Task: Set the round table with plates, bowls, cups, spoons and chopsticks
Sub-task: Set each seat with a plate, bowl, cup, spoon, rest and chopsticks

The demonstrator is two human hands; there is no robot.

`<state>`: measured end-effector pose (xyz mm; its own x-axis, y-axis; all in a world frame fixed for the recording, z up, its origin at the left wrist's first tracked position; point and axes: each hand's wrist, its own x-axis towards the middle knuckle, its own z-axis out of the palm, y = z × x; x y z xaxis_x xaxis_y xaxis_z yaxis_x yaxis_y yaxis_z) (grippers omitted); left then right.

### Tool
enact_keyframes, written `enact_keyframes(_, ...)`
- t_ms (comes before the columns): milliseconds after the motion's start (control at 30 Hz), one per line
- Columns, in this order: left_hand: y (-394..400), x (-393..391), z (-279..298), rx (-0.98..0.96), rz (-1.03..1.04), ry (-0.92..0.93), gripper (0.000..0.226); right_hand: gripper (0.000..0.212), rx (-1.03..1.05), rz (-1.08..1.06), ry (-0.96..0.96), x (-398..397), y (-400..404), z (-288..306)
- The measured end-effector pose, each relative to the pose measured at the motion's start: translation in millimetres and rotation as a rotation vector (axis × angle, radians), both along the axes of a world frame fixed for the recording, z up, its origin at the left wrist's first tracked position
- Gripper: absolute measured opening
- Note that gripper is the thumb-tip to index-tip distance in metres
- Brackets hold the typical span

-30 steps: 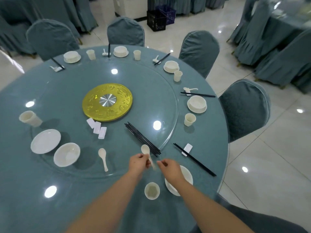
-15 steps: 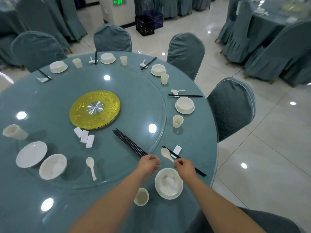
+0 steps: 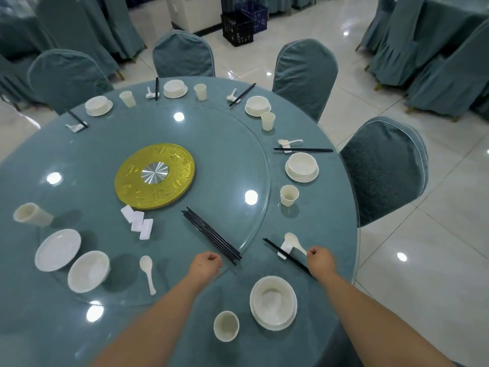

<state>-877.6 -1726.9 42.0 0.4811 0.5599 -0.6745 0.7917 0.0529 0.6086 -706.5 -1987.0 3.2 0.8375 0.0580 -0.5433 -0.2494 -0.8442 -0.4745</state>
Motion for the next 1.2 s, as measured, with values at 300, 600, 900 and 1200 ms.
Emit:
enact_keyframes(300,30,-10,-15,0.086,-0.078,0.106,0.026,0.022,-0.044,0.03,0.058,17,10,-25)
enact_keyframes(600,31,-13,-22,0.049,-0.023,0.112,0.021,0.022,-0.054,0.027,0.03,16,12,-29)
enact_keyframes(900,20,-27,4,0.023,-0.015,0.027,0.015,0.022,0.018,0.085,-0.005,-10,17,6)
enact_keyframes(1200,-14,-72,41,-0.048,0.006,-0.098,0.012,0.024,0.155,0.14,-0.029,-80,35,58)
